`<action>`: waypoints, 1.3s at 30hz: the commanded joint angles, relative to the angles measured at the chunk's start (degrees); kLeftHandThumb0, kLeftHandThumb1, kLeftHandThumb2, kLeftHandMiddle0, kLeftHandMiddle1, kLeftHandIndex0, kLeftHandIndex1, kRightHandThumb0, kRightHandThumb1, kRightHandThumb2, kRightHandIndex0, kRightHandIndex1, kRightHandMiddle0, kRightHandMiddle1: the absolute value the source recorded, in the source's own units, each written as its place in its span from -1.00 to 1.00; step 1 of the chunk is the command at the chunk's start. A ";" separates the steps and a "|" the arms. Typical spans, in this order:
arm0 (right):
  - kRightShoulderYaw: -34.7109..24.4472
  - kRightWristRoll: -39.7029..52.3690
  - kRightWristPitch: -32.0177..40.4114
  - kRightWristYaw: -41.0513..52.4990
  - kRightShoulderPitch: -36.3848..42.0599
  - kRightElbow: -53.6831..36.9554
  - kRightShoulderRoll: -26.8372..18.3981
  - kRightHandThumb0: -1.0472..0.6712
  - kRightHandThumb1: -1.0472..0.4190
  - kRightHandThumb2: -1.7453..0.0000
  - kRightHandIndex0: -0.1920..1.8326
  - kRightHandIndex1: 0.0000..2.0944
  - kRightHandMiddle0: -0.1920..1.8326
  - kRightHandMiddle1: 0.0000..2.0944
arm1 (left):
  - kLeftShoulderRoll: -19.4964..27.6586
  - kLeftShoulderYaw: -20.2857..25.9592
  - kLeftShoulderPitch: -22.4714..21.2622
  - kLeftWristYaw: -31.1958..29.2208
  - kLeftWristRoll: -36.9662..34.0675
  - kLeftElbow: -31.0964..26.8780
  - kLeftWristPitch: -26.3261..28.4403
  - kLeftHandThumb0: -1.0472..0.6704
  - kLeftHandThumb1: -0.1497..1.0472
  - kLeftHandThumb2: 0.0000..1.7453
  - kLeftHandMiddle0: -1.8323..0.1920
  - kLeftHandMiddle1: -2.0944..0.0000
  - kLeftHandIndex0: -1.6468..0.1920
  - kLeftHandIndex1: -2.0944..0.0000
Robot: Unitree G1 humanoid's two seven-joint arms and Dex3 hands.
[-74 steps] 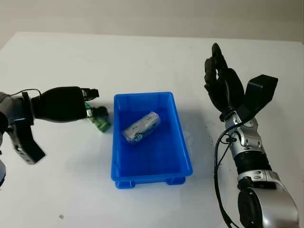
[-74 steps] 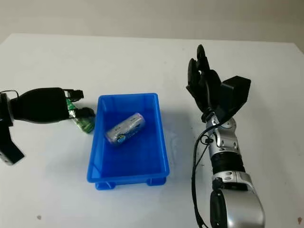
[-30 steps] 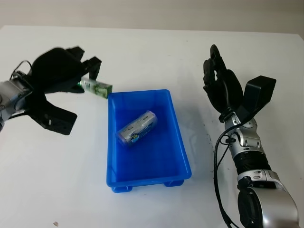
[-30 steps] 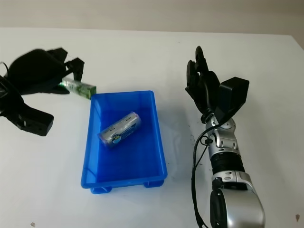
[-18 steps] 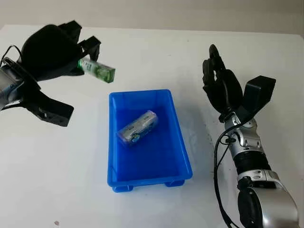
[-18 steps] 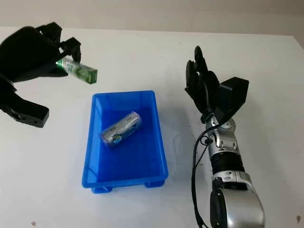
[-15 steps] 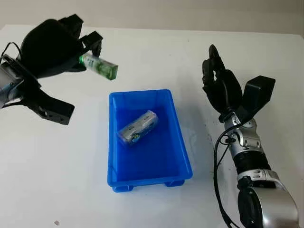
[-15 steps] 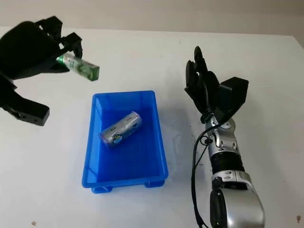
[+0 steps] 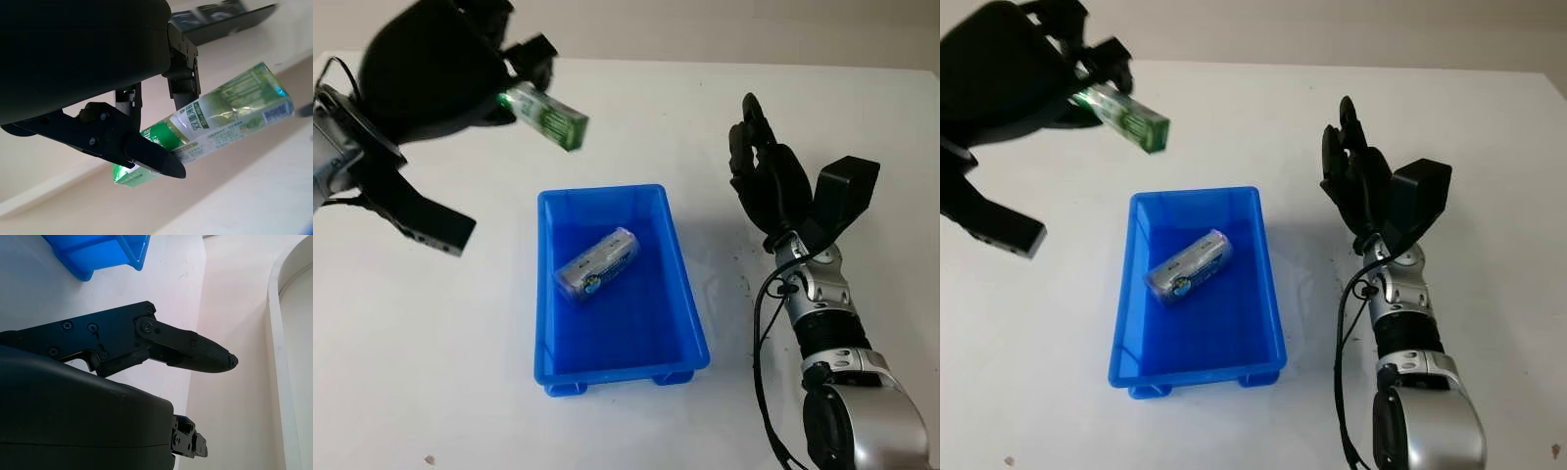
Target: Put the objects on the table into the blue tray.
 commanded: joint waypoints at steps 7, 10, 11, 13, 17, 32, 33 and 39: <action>0.03 -0.16 -0.68 -0.26 -0.32 -0.59 -0.33 -0.55 -1.00 0.23 -1.00 -1.00 -1.00 -1.00 | -1.48 1.93 5.06 -3.72 -2.65 -9.50 -6.56 -0.13 0.93 -0.95 0.42 -0.57 0.48 -0.45; -0.10 0.06 -0.88 -0.10 -0.36 -0.44 -0.25 -0.55 -1.00 0.23 -1.00 -1.00 -1.00 -1.00 | -2.38 2.03 6.81 -4.83 -2.85 -11.29 -8.33 -0.13 0.92 -0.94 0.39 -0.69 0.42 -0.43; -0.12 0.12 -0.90 0.02 -0.38 -0.36 -0.27 -0.55 -1.00 0.23 -1.00 -1.00 -1.00 -1.00 | -2.65 2.19 7.45 -5.32 -3.03 -11.73 -8.77 -0.12 0.92 -0.94 0.39 -0.72 0.42 -0.43; -0.15 0.19 -0.67 0.03 -0.42 -0.37 -0.28 -0.55 -1.00 0.24 -1.00 -1.00 -1.00 -1.00 | -3.03 2.48 8.48 -6.41 -3.26 -12.51 -9.72 -0.10 0.91 -0.94 0.40 -0.72 0.42 -0.43; -0.01 0.10 -0.21 -0.20 -0.44 -0.86 -0.32 -0.56 -1.00 0.24 -1.00 -1.00 -1.00 -1.00 | -3.60 2.80 10.04 -8.33 -3.20 -13.65 -11.45 -0.04 0.90 -0.94 0.34 -0.61 0.40 -0.42; 0.19 -0.18 -0.02 -0.27 -0.45 -1.36 -0.53 -0.54 -1.00 0.22 -1.00 -1.00 -1.00 -1.00 | -3.94 5.65 15.58 -36.72 -17.32 -20.93 -4.67 -0.58 1.00 -0.76 0.61 0.88 0.68 0.80; 0.20 -0.18 -0.03 -0.30 -0.42 -1.44 -0.49 -0.54 -1.00 0.22 -1.00 -1.00 -1.00 -1.00 | -4.12 6.02 15.80 -38.17 -18.39 -21.45 -4.12 -0.60 1.00 -0.71 0.64 0.93 0.71 0.86; 0.17 -0.09 0.15 -0.59 -0.38 -1.39 -0.24 -0.55 -1.00 0.23 -1.00 -1.00 -1.00 -1.00 | -5.95 7.65 14.09 -40.80 -25.92 -19.65 -6.95 -0.60 1.00 -0.53 0.79 0.99 0.80 0.93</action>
